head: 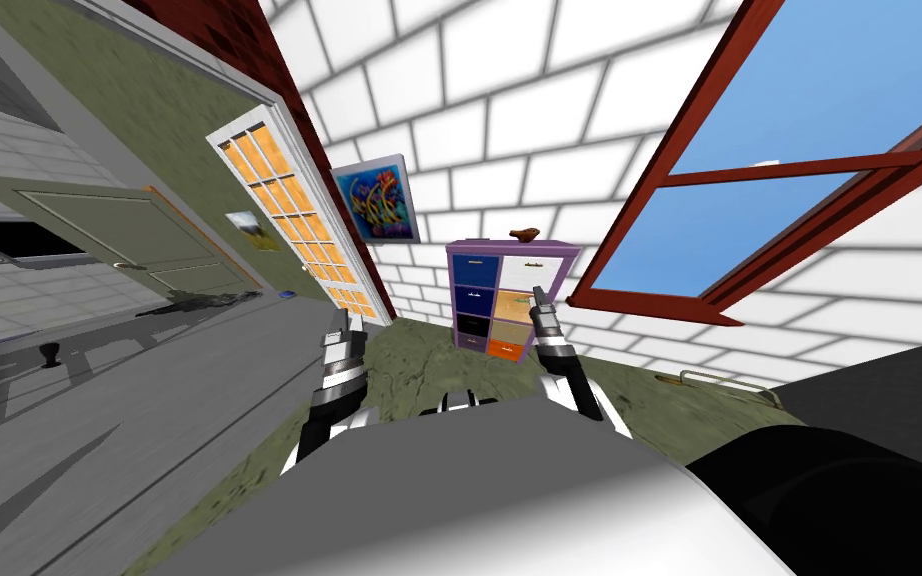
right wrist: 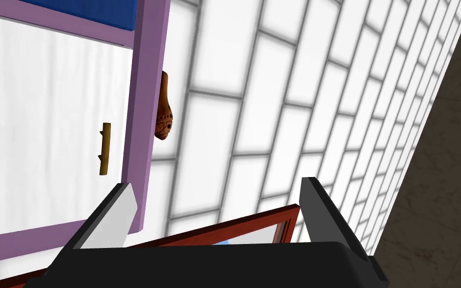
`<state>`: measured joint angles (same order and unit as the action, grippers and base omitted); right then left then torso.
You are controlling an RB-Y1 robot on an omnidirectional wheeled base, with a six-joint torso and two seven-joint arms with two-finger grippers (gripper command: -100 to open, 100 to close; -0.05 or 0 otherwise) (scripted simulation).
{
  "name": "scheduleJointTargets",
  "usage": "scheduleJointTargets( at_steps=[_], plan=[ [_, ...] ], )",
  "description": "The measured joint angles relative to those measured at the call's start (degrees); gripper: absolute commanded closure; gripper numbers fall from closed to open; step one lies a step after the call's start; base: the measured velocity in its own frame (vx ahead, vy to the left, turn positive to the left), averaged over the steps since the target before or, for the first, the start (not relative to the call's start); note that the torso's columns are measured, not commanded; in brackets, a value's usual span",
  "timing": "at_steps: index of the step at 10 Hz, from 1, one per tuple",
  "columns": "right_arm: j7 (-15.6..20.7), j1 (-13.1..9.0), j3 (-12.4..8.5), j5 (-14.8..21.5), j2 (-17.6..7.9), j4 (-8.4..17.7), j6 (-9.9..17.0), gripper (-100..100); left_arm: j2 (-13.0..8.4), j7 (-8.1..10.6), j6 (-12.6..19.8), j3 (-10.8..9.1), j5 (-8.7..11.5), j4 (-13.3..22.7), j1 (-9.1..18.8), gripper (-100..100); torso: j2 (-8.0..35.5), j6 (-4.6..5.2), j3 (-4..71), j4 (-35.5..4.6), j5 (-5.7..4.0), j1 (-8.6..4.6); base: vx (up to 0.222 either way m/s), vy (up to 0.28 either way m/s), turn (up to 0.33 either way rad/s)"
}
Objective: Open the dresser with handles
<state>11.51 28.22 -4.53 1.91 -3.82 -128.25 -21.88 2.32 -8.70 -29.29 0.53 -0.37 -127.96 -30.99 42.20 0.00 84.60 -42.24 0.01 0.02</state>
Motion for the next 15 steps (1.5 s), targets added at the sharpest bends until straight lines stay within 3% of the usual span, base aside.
scheduleJointTargets(
  at_steps=[6, 15],
  plan=[
    [5.8, 2.1, -3.1, 6.0, -6.2, -1.2, 1.9, -100, 0.0, 0.00, 0.0, 0.00, 0.0, 0.0, 0.0, 0, 0.1, 0.00, 0.0, 0.0, -0.03, -0.08, 0.100, 0.064, -0.038],
    [19.6, 7.3, -10.3, 20.2, -9.8, -4.8, 6.0, -100, 0.0, 0.00, 0.0, 0.01, 0.0, 0.0, 0.0, 0, 0.2, 0.00, -0.1, -0.1, 0.01, 0.05, 0.144, 0.105, -0.056]
  ],
)
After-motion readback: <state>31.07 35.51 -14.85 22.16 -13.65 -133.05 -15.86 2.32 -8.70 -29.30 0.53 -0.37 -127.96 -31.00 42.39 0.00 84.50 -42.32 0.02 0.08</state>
